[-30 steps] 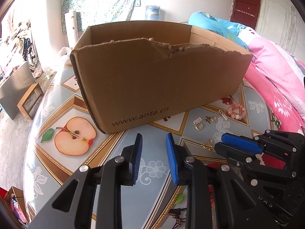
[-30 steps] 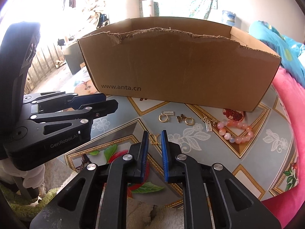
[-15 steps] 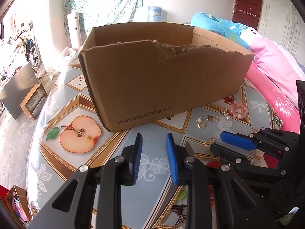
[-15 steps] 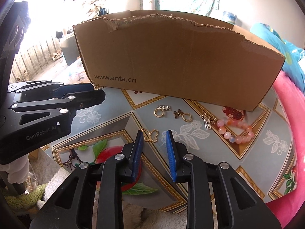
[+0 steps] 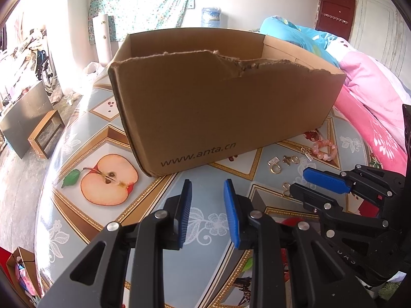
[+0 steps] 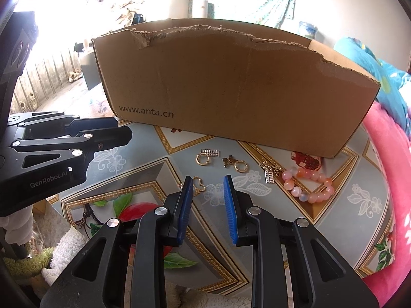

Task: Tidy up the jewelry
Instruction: 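Position the left gripper over a gold ring while the right gripper approaches the gold flower charm, then close the left gripper on the gold ring while the right gripper grasps the gold flower charm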

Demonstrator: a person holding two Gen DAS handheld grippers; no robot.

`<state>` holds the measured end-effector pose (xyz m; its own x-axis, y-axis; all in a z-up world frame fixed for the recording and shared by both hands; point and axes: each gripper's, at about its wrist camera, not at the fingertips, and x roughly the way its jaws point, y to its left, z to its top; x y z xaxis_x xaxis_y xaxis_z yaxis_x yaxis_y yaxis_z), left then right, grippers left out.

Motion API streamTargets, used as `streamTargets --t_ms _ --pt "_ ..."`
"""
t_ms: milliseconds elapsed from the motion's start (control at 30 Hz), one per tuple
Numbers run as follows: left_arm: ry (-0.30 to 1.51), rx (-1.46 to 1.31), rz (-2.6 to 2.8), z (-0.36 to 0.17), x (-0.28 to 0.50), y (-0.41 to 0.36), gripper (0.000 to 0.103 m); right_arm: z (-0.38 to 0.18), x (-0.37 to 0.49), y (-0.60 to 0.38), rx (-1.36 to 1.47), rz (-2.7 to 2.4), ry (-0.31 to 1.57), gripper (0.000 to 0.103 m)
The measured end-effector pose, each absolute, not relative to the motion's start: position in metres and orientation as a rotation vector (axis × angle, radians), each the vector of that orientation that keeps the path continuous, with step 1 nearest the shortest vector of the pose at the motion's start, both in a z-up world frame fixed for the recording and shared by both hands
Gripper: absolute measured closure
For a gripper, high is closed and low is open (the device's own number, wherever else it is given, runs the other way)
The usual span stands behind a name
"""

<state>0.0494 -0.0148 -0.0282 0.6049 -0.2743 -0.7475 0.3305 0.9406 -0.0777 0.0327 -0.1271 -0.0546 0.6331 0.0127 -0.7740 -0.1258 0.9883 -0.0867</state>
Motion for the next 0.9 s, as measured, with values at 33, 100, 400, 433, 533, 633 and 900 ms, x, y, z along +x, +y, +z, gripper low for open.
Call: streamTargets --t_ms 33,100,400,433,533,633,900 --pt "0.855 0.068 -0.35 -0.029 0.05 -0.014 0.078 -0.053 0.032 -0.129 -0.129 0.077 0.877 0.08" --pt "0.855 0.066 -0.349 -0.029 0.05 -0.013 0.078 -0.048 0.028 -0.13 -0.113 0.082 0.864 0.08" --pt "0.856 0.051 -0.355 -0.031 0.051 -0.009 0.078 -0.047 0.012 -0.136 -0.064 0.105 0.879 0.08" --pt "0.856 0.054 -0.357 -0.031 0.05 -0.009 0.078 -0.048 0.012 -0.137 -0.06 0.102 0.882 0.08" --pt "0.858 0.072 -0.364 -0.03 0.048 -0.012 0.078 -0.05 0.014 -0.139 -0.05 0.108 0.89 0.085" --pt "0.853 0.078 -0.369 -0.03 0.048 -0.015 0.078 -0.051 0.019 -0.14 -0.062 0.118 0.901 0.092" --pt "0.871 0.077 -0.386 -0.034 0.052 -0.019 0.078 -0.058 0.042 -0.138 -0.086 0.144 0.932 0.097"
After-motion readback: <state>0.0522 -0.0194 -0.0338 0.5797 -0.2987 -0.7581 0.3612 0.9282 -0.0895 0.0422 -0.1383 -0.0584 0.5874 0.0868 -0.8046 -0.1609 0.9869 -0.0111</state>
